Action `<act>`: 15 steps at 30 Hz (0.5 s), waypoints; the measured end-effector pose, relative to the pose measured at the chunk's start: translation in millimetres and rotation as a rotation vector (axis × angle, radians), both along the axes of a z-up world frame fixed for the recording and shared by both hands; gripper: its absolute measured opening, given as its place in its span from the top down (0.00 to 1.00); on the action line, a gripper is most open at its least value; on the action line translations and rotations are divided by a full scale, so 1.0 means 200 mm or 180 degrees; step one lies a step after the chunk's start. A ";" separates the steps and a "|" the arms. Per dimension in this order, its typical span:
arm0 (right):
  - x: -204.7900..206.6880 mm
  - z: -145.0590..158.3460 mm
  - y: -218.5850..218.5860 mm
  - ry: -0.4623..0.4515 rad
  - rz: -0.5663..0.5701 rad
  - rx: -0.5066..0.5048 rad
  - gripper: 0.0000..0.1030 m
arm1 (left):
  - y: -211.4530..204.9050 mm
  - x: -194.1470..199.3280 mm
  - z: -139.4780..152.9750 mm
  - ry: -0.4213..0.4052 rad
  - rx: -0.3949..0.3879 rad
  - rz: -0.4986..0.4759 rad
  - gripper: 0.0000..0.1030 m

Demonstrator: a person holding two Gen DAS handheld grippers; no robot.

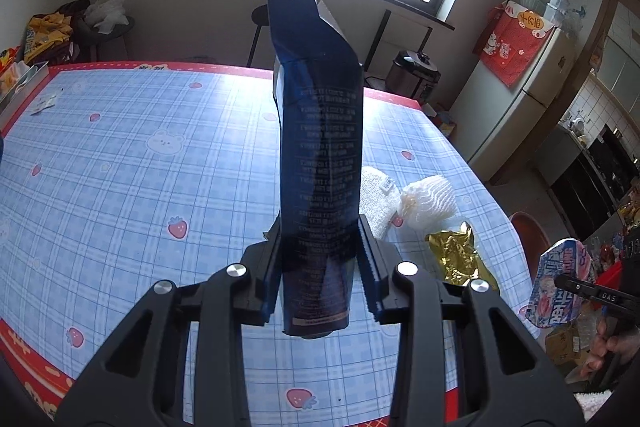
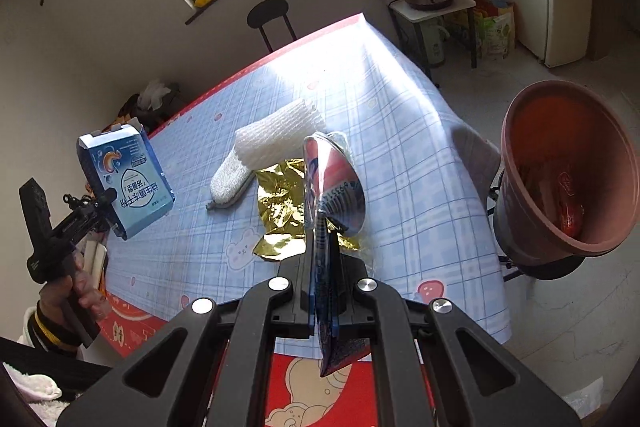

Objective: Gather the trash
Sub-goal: 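Carry the cans over the bin with the right gripper while the left holds the box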

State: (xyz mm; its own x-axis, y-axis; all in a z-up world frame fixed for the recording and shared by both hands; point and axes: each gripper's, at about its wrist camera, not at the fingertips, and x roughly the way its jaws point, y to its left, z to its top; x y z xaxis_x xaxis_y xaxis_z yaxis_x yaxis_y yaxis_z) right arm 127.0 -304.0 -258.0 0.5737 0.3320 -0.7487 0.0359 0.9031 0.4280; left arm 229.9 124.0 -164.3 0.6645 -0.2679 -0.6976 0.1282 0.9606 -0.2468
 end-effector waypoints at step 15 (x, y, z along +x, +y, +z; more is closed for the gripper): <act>-0.02 0.20 -0.85 -0.0448 -0.1034 -0.0407 0.93 | -0.38 -0.08 0.40 -0.0441 -0.0004 -0.0205 0.65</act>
